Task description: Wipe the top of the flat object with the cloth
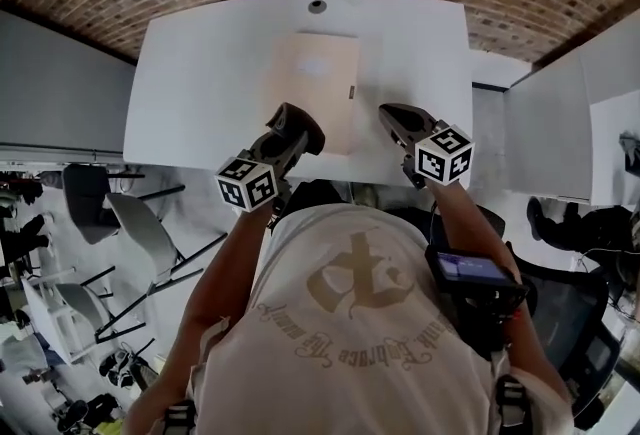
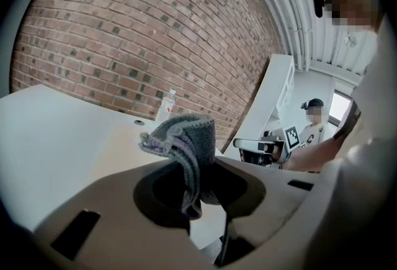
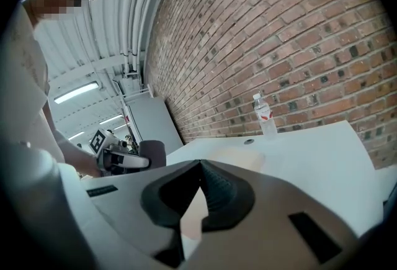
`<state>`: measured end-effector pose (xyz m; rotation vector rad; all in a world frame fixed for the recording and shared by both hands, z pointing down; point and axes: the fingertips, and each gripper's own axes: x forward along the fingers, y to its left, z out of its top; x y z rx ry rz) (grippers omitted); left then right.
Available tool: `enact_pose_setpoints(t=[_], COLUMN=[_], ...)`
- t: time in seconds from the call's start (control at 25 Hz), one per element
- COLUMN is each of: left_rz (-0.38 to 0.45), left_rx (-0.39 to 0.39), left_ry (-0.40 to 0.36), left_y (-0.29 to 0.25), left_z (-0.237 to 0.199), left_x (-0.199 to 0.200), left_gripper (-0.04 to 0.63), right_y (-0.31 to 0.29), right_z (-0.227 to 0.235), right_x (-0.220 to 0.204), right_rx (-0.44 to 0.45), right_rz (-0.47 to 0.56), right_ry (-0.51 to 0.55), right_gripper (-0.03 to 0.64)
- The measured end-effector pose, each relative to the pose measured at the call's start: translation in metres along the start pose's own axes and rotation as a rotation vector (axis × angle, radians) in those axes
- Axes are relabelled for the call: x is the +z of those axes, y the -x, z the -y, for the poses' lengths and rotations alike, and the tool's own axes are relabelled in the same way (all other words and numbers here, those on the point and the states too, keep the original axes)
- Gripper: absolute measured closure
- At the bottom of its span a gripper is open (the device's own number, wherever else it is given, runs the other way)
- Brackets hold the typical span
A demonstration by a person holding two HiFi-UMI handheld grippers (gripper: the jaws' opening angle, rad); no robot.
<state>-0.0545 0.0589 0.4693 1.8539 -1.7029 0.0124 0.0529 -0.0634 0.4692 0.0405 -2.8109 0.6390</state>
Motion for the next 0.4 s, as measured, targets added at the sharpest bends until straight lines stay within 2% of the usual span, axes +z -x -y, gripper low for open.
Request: enact_pose_setpoints(t=[0.4], left_rz=[-0.010], left_rx=[-0.004], left_ry=[-0.047], left_y=[-0.0051], left_z=[-0.0001], left_x=[-0.0027], left_gripper=[0.491], right_y=[0.0054], right_z=[0.0000], right_x=[-0.0079], right_rx=[-0.041], right_rz=[0.020], right_ry=[-0.029], right_gripper=[0.595])
